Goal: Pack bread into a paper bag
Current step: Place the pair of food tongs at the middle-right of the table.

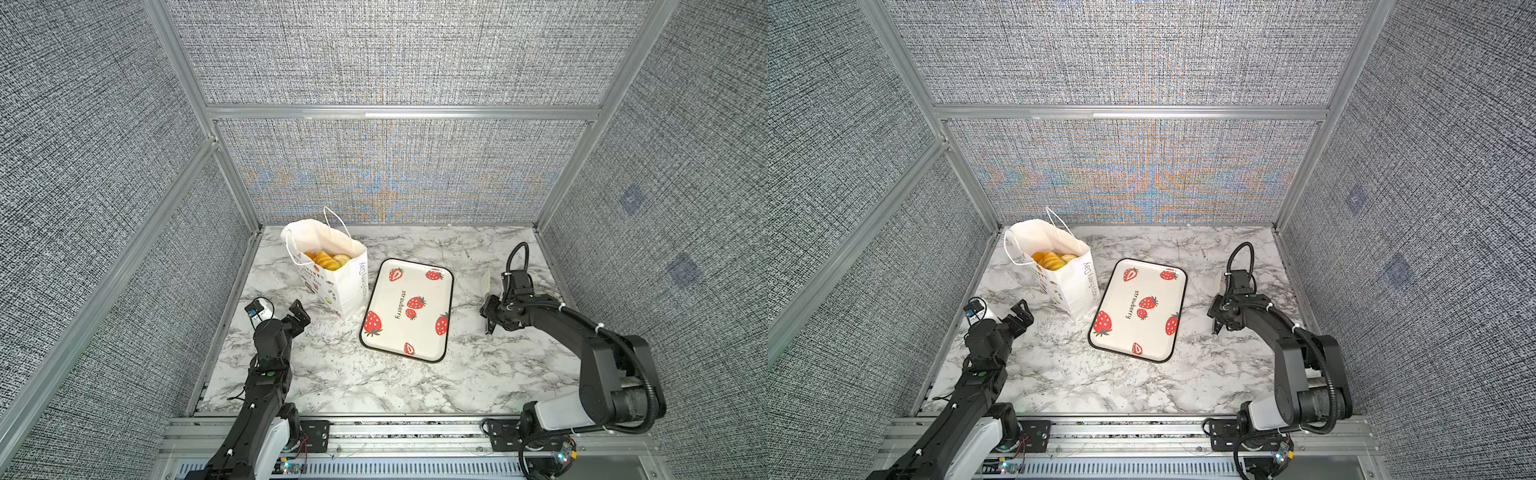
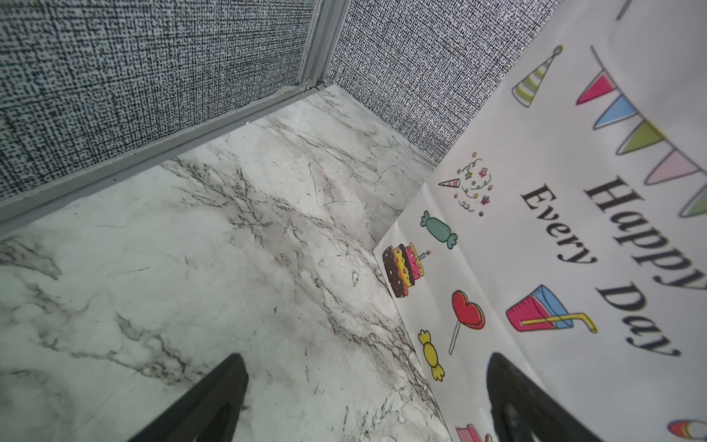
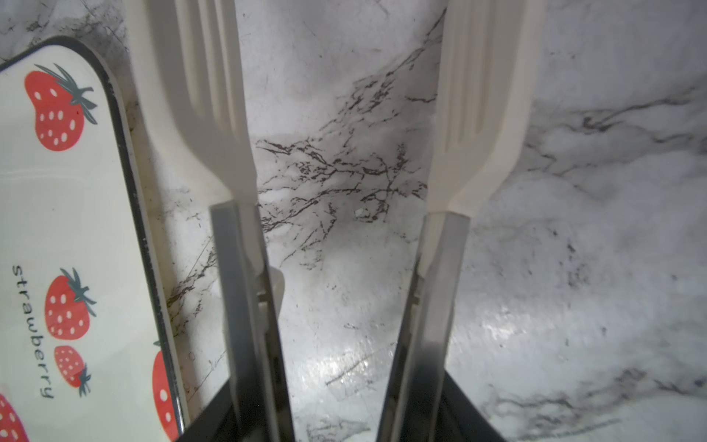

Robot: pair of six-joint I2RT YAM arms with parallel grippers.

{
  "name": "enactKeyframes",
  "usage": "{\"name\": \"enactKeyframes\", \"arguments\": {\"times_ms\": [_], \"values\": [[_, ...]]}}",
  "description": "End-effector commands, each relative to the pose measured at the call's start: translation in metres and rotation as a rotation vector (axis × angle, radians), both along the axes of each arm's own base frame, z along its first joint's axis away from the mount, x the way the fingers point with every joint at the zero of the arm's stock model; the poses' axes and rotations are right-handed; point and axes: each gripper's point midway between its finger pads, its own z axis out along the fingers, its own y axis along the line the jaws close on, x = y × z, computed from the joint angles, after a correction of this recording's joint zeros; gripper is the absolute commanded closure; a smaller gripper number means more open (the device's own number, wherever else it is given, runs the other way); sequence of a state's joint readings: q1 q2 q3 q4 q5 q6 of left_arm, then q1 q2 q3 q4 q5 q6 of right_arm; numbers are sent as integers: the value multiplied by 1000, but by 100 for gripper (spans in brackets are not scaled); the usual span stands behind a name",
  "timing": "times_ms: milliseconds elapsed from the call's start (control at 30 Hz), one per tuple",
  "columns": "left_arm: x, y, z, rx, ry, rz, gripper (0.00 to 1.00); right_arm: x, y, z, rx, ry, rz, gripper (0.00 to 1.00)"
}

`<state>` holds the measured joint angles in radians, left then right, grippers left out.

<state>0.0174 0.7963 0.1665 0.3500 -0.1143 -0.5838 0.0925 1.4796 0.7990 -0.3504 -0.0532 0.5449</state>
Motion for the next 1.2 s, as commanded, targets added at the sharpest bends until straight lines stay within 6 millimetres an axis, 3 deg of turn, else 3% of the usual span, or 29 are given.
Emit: {"name": "enactKeyframes", "arguments": {"times_ms": [0,500,533,733,1167], "values": [[4,4,11,19,-47,21,1,10,1,0,-2,-24,7,44],[10,11,11,79,-49,52,1,17,-14,-27,-123,105,29,44],[11,11,10,87,-45,53,1,28,-15,-20,-138,88,35,44],[16,12,8,95,-35,60,1,30,-18,-31,-209,132,64,44],[19,17,15,122,-40,83,1,48,-12,-33,-280,152,122,44]]}}
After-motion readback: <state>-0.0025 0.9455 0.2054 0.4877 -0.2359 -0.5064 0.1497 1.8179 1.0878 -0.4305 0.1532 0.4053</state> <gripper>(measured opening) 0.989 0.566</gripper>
